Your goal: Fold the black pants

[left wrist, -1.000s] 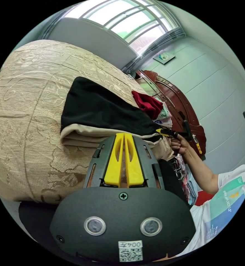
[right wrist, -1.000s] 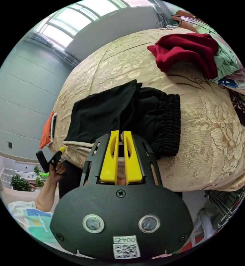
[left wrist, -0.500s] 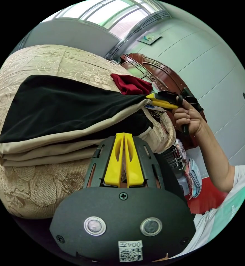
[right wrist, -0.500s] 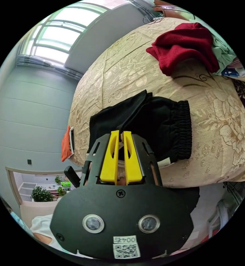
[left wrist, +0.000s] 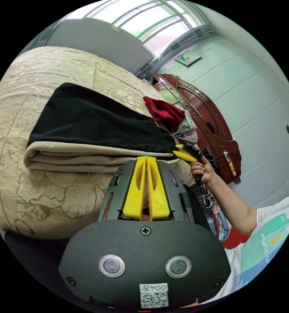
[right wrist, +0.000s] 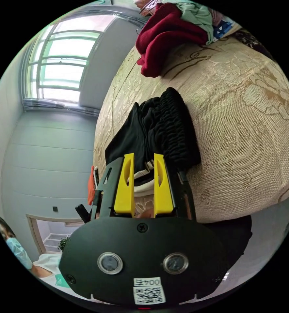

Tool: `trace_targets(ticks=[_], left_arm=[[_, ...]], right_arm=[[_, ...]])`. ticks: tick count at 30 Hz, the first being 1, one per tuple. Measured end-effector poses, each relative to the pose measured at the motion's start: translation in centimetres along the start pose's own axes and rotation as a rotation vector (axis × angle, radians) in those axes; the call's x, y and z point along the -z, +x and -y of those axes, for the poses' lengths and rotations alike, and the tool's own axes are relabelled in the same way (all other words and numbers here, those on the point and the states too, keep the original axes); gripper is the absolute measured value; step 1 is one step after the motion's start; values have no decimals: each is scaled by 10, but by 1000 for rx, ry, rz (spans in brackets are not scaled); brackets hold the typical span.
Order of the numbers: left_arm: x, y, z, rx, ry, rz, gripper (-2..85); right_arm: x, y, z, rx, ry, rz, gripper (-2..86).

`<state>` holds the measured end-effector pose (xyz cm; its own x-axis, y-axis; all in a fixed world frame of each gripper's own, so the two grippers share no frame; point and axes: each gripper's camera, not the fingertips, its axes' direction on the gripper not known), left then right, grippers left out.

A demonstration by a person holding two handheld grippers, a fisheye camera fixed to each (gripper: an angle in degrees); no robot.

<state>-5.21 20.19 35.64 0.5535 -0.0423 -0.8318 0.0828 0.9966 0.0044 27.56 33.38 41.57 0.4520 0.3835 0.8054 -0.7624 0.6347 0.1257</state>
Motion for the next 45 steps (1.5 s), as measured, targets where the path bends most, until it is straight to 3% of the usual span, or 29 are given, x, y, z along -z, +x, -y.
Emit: trace_targets(ticks=[9, 20, 30, 35, 41, 45], left_arm=[[61, -51, -7, 164, 147, 74, 1], [57, -56, -15, 175, 114, 118, 1], [77, -58, 4, 152, 158, 244, 1], [75, -60, 23, 134, 151, 287, 1], [62, -47, 55, 73, 132, 266, 1], [32, -35, 83, -13, 101, 266, 1]], right_arm=[[-22, -27, -5, 129, -107, -123, 114], [-49, -68, -5, 213, -219, -278, 50], [3, -125, -6, 12, -132, -120, 35], [-19, -110, -5, -59, -222, -100, 42], [4, -161, -38, 17, -54, -282, 59], [-11, -258, -66, 353, 134, -490, 59]])
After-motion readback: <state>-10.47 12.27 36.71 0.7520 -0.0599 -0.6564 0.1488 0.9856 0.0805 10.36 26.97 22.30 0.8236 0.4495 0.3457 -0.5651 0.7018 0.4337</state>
